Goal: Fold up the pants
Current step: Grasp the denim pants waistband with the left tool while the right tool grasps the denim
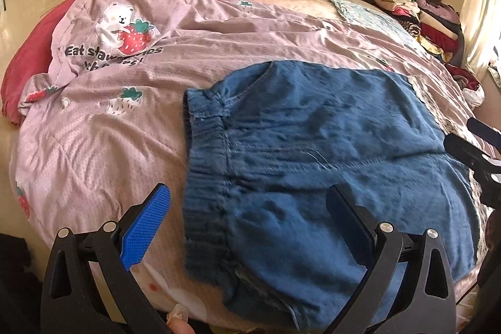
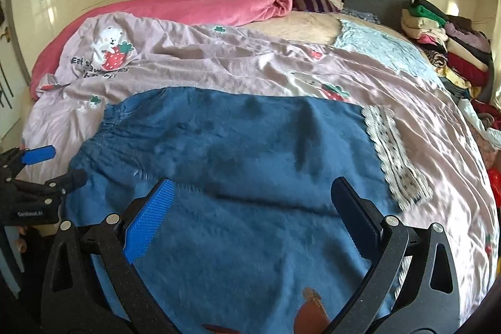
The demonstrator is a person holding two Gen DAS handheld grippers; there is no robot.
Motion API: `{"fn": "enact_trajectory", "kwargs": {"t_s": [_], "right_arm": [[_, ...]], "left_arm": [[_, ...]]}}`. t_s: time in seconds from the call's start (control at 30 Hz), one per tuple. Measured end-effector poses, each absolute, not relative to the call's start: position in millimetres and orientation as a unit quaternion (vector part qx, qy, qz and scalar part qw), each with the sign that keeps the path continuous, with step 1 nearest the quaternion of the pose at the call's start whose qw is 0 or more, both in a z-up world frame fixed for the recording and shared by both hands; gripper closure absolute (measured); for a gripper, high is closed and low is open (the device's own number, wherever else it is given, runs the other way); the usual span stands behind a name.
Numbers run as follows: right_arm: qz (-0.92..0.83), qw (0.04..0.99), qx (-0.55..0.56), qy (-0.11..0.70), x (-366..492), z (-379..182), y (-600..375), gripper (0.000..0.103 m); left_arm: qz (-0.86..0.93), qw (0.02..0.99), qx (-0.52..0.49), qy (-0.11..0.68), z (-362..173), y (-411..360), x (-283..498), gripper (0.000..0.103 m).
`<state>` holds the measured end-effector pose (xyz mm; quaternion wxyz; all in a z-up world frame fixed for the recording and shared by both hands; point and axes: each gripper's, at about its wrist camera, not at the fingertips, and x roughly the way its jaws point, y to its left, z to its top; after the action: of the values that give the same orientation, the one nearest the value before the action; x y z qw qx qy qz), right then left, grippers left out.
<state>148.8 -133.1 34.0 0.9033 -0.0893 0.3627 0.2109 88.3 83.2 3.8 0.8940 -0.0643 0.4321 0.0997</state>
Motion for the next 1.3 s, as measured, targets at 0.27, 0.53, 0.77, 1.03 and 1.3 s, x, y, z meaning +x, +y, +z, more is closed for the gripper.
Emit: {"fn": "enact_trajectory", "kwargs": {"t_s": [0.27,0.53,0.77,1.03,1.3], "right_arm": [[0.239,0.889,-0.116,0.374,195.0,26.8,-97.7,0.008],[0.267,0.869,-0.157,0.386,240.9,11.4,-62.8,0.008],[0.273,0.855,-0.182,0.402,274.1,-3.2,-32.7,0.008],[0.286,0.841,-0.216,0.405,290.8,-18.0,0.5,0.008],[0.308,0.829,-0.249,0.395,290.9,-24.7,22.6,0.008]], "left_arm": [[0.121,0.891,-0.072,0.432,1.0,116.8,124.1,0.004],[0.136,0.88,-0.083,0.448,-7.3,158.3,174.0,0.004],[0.133,0.861,-0.087,0.484,-36.9,175.3,211.5,0.004],[0.097,0.875,-0.105,0.463,-39.6,174.4,220.7,0.045],[0.047,0.899,-0.086,0.428,-15.6,161.5,198.7,0.068]]}}
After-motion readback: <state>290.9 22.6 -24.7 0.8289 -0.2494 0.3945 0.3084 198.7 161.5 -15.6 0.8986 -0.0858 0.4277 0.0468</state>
